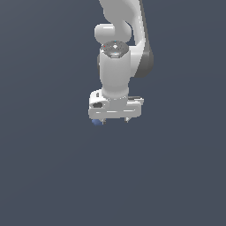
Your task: Pick up the object and move it to a goal position.
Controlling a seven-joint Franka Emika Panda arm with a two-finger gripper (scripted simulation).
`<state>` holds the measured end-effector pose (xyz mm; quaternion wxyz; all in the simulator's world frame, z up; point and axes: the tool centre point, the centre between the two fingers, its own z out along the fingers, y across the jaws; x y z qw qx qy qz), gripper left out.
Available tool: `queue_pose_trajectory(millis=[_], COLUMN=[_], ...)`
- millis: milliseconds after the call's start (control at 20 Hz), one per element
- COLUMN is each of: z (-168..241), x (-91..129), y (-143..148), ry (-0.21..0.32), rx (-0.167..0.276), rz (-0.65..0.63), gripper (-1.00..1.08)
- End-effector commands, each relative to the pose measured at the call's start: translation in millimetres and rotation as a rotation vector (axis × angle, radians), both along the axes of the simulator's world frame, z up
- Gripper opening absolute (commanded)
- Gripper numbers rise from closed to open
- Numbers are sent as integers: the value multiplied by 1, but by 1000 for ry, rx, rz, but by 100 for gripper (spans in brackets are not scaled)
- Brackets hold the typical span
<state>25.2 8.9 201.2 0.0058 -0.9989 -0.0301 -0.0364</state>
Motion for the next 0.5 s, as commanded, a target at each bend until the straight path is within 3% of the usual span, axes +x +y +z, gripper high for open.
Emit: queue_pose_trajectory(millis=[0,450], z=[-1,-12], x=[-1,-15], y=[0,-12], ry=[2,13], rx=[0,4], rz=[-4,-114], gripper=[100,100])
